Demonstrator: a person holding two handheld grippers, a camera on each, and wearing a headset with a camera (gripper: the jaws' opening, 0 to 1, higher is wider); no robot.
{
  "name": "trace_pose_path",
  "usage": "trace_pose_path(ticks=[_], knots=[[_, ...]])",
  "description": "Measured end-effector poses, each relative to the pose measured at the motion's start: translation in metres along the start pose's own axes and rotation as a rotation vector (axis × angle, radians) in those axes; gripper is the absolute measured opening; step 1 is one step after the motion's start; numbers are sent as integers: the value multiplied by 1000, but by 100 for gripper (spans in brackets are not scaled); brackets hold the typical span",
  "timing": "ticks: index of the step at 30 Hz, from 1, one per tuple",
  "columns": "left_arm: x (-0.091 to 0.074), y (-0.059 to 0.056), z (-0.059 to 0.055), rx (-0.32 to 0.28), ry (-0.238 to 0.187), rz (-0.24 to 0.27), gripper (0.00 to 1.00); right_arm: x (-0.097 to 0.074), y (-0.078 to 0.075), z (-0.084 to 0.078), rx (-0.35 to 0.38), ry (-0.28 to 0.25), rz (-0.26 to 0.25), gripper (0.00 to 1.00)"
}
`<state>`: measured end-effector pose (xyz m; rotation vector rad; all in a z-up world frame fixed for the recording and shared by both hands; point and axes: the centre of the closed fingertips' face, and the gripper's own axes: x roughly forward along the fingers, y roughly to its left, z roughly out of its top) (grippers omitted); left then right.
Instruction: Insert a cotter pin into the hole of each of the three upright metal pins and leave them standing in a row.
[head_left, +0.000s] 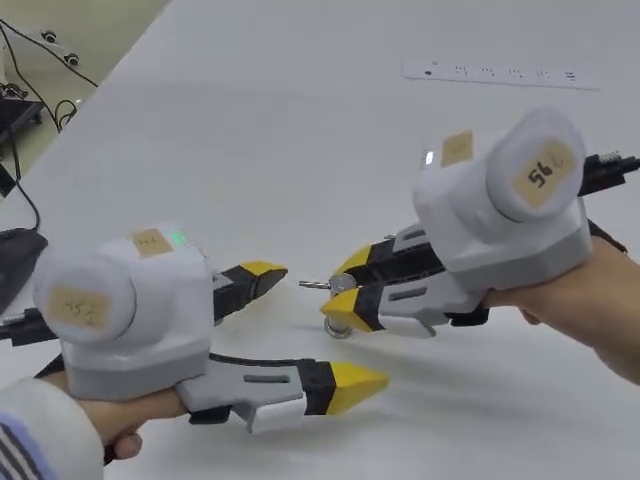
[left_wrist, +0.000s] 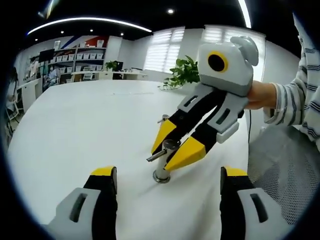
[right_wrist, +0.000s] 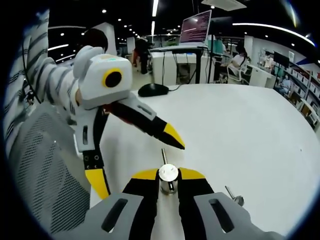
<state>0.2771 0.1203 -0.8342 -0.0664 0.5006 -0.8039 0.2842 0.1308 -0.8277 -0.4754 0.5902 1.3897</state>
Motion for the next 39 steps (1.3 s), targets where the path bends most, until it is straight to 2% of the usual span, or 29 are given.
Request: trace_pose_path(ticks=[6,18,21,25,32,37,39], knots=[[-4,-3,-3,-34,5,12,87,0,0,0,-15,-12,5,15],[-9,-7,-2,-34,20,32,87,-5,-1,-3,-19,-32,-9,13],[-9,-10,0,-33,20,28,87,-14,1,-7,-32,-40,-24,13],[-7,-15,1,-26,25,18,88,-33,1,-13,1,-56,-43,13],[-2,-26,-1,-30,51,-20,89,-74,-5,-39,11,-27,-99,13],[-1,-32,-3,-35,65,-39,90,-106,-12,-62,53,-38,-132,13],[-2,-33,-1,-33,65,-39,90,-116,-16,-71,38,-31,-142,13]])
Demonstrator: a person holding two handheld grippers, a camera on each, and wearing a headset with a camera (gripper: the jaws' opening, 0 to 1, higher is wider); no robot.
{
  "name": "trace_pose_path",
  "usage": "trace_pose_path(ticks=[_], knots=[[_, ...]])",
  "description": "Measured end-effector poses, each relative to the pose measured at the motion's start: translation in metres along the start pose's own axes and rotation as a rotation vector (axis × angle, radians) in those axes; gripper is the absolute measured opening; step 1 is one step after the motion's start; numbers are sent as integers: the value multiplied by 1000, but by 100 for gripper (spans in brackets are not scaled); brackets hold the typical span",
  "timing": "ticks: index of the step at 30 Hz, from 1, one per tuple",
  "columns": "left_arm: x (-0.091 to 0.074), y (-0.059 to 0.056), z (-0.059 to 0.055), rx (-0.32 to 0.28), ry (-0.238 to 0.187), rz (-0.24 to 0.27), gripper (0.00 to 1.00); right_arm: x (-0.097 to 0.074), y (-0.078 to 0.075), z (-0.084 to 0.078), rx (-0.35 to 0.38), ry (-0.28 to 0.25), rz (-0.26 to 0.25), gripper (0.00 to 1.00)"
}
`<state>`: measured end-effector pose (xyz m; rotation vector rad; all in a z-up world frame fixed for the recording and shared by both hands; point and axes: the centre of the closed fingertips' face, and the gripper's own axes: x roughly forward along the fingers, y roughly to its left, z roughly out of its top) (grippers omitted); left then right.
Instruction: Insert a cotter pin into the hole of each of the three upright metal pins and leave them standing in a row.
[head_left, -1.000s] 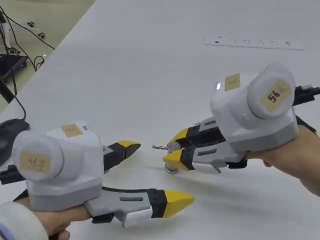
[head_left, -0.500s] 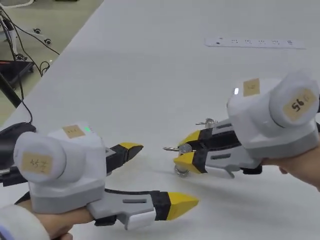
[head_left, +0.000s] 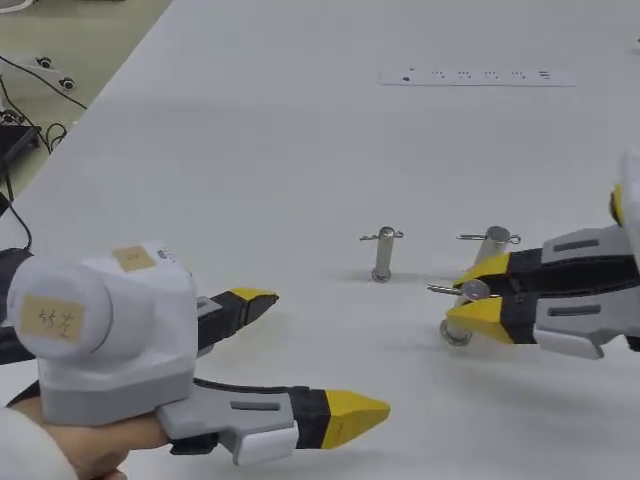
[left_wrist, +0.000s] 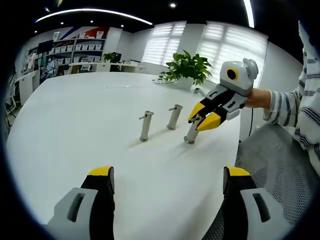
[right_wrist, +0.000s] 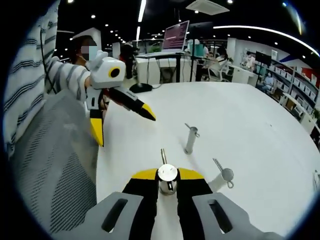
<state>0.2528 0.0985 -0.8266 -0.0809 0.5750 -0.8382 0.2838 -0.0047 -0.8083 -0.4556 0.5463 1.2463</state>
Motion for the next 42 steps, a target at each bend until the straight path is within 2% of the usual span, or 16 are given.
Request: trace_pose_path(ticks=[2,9,14,20,28,38,42], knots=[[-1,-1,1,-2,3,-3,90,-9,-7,-7,-16,6,-6,13],[-3,-2,0,10,27,0,90,-35,-36,-22,1,-15,-27,13],[-7,2,5,-14,9,28,91,-45,-61,-37,5,-1,-55,13],[-10,3,6,-8,20,48,91,-50,-78,-51,-22,14,-27,13],[-15,8,8,-25,13,77,91,-47,-85,-57,-19,-4,15,13],[-15,2,10,-26,17,80,90,-47,-90,-56,29,-46,52,14],[-14,-1,12,-24,15,73,90,-46,-92,-56,35,-49,46,15]])
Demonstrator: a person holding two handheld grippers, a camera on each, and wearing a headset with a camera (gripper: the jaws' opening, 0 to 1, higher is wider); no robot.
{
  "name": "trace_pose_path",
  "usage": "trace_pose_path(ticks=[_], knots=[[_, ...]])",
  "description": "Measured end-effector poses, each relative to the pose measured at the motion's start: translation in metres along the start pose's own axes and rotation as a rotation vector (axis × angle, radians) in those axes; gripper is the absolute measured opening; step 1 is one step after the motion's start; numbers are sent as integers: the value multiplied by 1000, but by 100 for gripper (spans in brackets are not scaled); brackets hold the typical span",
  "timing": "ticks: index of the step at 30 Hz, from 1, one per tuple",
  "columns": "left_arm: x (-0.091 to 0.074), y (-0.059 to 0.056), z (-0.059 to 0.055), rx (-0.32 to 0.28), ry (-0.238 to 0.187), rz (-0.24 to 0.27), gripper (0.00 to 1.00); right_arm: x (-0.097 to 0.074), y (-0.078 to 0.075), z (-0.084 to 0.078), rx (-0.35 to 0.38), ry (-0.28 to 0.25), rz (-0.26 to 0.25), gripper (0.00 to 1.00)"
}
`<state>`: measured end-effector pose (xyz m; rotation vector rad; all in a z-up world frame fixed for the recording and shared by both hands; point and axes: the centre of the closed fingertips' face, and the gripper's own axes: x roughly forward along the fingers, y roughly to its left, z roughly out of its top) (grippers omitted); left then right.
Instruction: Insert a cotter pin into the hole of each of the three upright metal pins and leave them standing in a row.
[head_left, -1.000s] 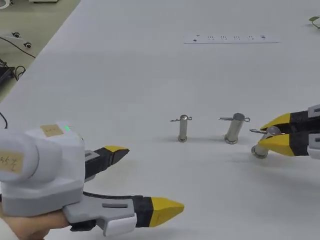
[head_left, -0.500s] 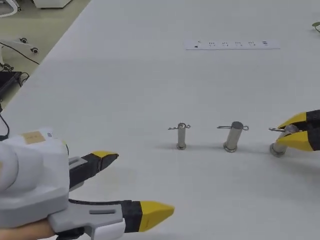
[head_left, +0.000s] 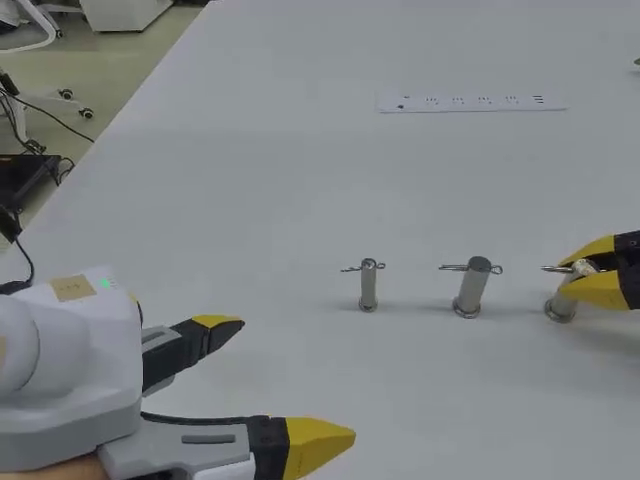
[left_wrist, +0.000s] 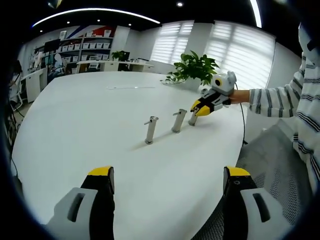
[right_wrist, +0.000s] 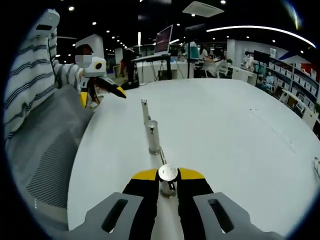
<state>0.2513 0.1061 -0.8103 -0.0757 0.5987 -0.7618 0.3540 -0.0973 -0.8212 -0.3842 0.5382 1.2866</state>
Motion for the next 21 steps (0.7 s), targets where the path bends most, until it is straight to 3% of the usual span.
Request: trace_pose_path(ticks=[5,9,17,18,19,21], knots=[[2,-7,3,7,-6,-19,90,0,-3,1,68,-20,-32,15],[2,-10,5,10,-12,-24,90,-7,-9,12,116,-92,-93,22],[-1,-7,9,10,-35,-21,90,-31,7,35,154,-189,-164,37],[-1,-7,9,12,-37,-22,91,-33,8,35,170,-197,-175,40],[-1,-7,10,12,-38,-23,91,-35,12,31,232,-190,-183,42],[-1,-7,10,11,-39,-28,91,-39,16,27,219,-182,-205,46]])
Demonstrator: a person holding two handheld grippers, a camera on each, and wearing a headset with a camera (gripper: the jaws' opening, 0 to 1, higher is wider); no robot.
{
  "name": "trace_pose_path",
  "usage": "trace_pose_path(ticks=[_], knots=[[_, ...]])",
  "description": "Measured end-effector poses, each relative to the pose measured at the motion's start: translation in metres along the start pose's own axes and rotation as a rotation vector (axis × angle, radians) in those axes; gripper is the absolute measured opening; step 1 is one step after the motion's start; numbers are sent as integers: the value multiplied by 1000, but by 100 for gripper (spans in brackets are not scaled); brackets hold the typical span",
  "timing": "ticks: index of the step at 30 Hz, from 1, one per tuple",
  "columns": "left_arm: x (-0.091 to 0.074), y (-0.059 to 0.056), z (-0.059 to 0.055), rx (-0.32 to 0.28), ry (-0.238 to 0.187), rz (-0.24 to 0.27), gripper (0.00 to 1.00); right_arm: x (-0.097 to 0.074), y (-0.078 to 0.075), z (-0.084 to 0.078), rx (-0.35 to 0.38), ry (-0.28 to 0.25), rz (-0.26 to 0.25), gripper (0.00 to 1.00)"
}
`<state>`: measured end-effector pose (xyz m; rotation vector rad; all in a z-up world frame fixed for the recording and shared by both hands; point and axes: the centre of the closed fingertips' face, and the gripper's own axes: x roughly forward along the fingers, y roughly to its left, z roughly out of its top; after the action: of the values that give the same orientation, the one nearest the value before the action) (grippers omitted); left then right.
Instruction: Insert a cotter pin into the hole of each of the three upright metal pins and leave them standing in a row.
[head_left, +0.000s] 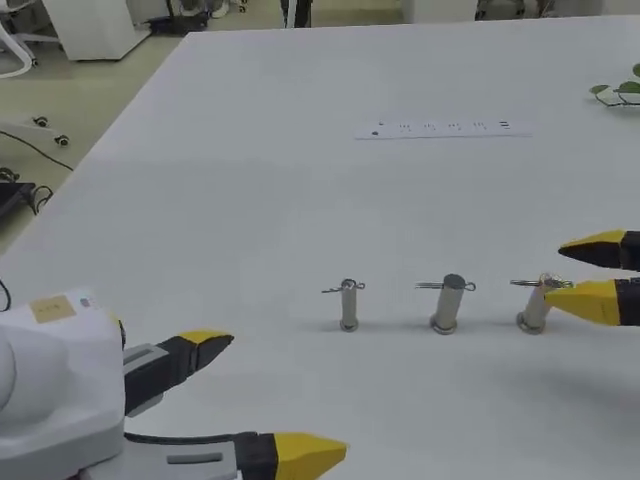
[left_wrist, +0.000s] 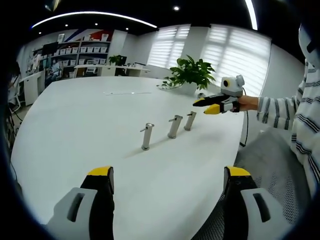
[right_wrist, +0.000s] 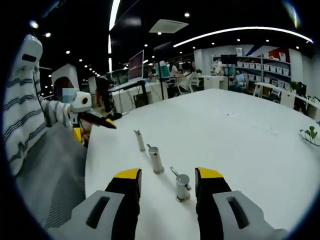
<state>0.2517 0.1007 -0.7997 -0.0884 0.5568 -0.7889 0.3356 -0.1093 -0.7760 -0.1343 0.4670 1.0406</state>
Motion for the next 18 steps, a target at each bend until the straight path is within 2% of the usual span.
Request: trace_pose_path(ticks=[1,2,4,11,14,18], knots=[[0,-1,0,4,0,-5,91,-2,1,-1,8,1,-11,47],[0,-1,0,7,2,-11,91,-5,4,-4,48,1,-21,50],[-1,-3,1,26,-3,-25,91,-10,7,-5,63,-13,-38,56],[-2,-4,0,29,-2,-44,96,-24,28,-20,164,-4,-76,77],[-2,-5,-1,25,-4,-49,98,-29,32,-27,200,1,-102,81],[-3,-6,-7,5,18,-66,97,-31,39,-35,237,8,-119,87]])
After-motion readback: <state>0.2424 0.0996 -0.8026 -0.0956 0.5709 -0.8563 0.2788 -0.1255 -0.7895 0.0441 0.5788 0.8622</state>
